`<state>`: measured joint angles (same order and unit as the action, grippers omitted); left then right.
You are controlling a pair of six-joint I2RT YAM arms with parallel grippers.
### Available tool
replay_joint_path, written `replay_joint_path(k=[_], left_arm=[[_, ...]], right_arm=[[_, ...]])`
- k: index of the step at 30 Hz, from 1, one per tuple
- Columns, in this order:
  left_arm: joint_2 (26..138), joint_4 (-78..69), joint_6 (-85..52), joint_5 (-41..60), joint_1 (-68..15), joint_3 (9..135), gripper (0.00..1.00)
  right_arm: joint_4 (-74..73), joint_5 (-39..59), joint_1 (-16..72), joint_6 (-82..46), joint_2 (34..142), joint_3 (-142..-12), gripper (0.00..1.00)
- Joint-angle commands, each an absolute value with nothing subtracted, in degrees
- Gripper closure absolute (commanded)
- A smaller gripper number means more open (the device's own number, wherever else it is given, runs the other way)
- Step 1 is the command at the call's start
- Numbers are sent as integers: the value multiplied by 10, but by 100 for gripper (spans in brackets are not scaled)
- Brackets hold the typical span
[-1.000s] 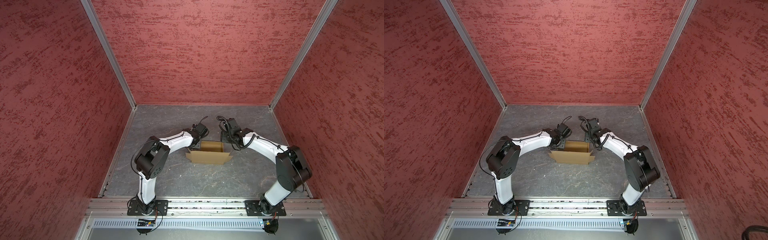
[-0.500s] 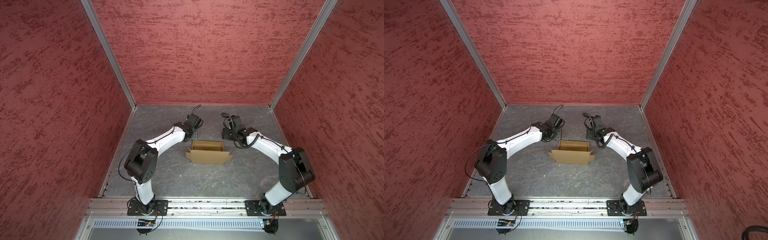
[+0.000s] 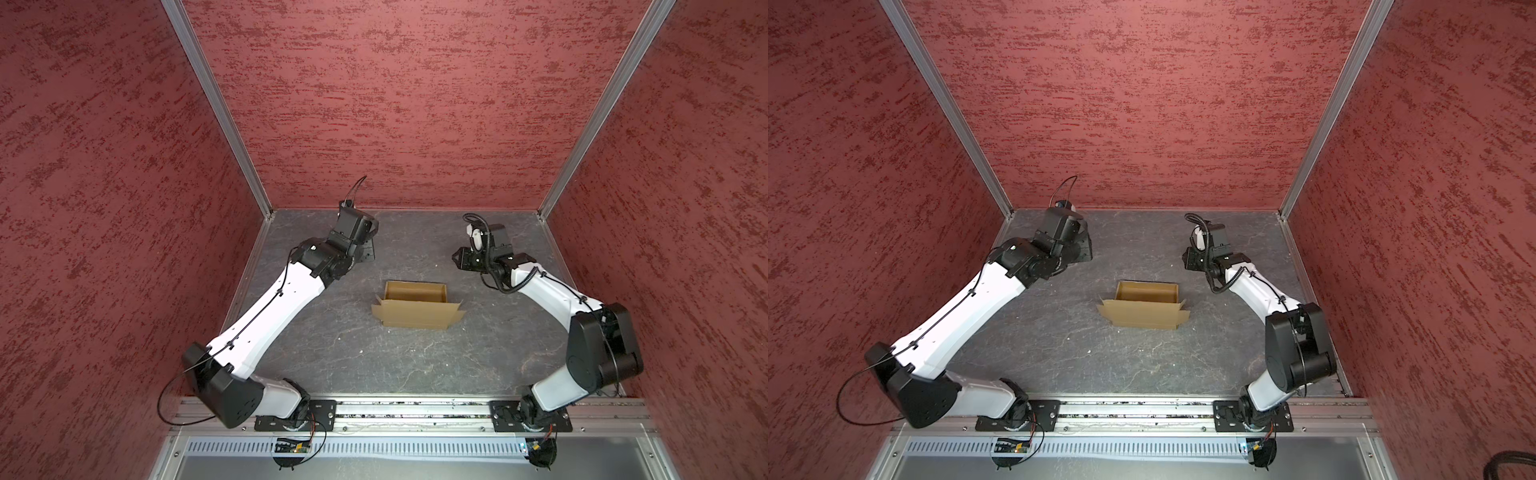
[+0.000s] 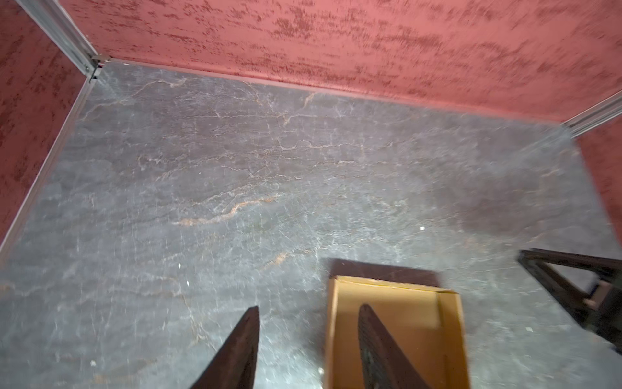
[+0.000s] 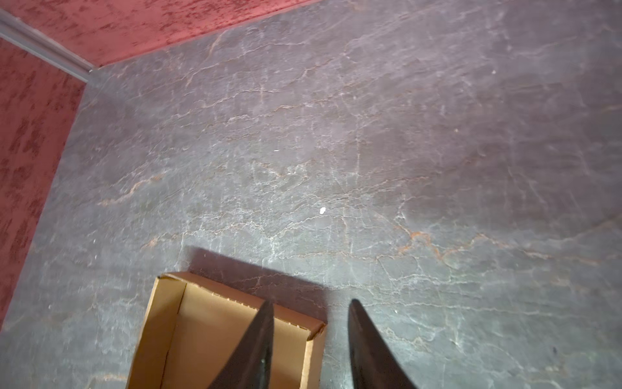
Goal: Fold the paper box
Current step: 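Swing the left gripper to the box's near corner while the right gripper draws back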
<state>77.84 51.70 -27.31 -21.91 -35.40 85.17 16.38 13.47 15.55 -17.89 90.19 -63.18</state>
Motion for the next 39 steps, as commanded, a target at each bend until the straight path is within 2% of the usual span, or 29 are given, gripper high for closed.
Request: replay_joint_path(k=[1,8,12,18,27,39], left_arm=[[737,611,-350,-270,-423,841,54],[679,717,-555,-370,-620,789,60],[699,785,-678,-403,-705,779,63],[760,853,-802,-421,-791,799,67],[812,789,-828,-398,-802,755,72],[823,552,-681,-334,-698,658,75]], right_arm=[[142,205,156,-158,897,-620,65],[160,234,156,-128,893,-617,67],[164,247,155,-117,893,-619,67],[158,278,155,-120,905,-622,68],[161,304,156,-113,891,-598,69],[173,339,159,-118,848,-540,70]])
